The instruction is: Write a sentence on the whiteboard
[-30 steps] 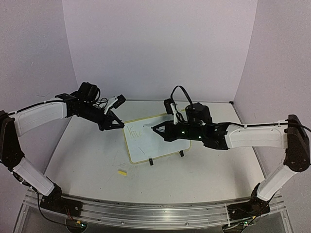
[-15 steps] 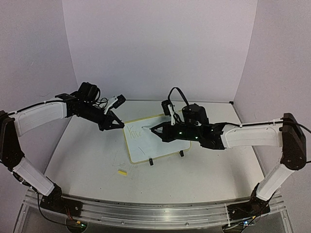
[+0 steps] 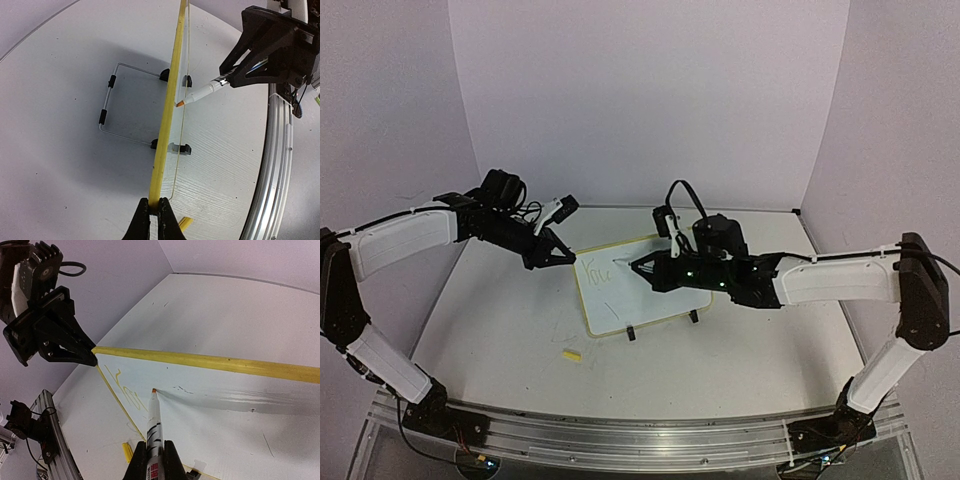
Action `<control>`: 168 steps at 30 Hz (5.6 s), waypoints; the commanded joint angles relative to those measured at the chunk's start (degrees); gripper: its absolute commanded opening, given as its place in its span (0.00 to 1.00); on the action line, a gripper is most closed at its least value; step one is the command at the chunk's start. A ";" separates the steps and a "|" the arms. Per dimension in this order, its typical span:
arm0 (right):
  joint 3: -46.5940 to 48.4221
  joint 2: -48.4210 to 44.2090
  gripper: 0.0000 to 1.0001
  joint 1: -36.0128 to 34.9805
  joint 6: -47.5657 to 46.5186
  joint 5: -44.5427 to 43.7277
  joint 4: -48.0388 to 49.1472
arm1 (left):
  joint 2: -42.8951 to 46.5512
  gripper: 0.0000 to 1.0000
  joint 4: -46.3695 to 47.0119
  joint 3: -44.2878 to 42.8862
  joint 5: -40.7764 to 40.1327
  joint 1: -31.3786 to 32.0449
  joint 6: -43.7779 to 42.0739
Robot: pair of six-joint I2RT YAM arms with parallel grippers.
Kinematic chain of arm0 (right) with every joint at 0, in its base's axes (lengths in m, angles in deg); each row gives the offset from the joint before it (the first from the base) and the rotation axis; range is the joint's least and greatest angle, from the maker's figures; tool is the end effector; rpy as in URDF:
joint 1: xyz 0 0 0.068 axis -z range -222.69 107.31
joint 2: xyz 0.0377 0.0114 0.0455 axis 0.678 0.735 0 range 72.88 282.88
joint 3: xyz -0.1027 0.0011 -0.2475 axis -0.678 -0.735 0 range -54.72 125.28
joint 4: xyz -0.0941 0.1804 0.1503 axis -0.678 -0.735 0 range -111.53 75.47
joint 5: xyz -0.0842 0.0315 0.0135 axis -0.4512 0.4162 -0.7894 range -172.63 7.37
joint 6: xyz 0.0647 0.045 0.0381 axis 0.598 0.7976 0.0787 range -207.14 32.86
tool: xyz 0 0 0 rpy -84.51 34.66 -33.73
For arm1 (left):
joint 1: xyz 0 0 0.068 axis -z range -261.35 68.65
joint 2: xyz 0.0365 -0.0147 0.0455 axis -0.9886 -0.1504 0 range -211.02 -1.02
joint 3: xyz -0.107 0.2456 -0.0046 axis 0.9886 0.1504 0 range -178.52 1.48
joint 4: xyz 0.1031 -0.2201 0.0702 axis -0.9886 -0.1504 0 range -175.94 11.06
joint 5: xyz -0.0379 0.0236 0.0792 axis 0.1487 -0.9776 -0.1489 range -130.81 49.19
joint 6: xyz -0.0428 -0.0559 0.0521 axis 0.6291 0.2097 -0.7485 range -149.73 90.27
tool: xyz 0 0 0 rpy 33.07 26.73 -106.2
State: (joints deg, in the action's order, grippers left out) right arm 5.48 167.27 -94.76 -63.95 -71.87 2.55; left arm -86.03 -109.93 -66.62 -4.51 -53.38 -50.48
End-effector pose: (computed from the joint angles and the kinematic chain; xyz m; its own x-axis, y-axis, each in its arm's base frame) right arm 0.2420 0.3340 0.2445 -0.5146 -0.0308 -0.8569 -0.7419 0.5170 0.4269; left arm 0.2719 -0.1965 0.2588 -0.3547 0.5117 -0.7825 0.9134 0.3683 -0.1732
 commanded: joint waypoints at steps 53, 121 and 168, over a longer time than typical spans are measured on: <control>-2.96 -3.88 0.00 0.19 -1.09 -1.73 0.95 | 1.17 0.00 -0.07 0.05 -1.28 0.09 -1.68; -6.48 -5.86 0.00 0.33 2.20 -8.29 5.75 | 1.16 0.00 -0.17 -0.16 -1.28 0.07 -1.72; -8.68 -7.14 0.00 1.01 3.03 -10.16 5.33 | 1.19 0.00 -0.21 -0.03 -1.44 0.06 -1.73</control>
State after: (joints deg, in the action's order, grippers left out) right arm -3.41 162.47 -94.37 -60.88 -78.82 7.03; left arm -86.03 -109.94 -66.64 -4.54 -53.41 -50.26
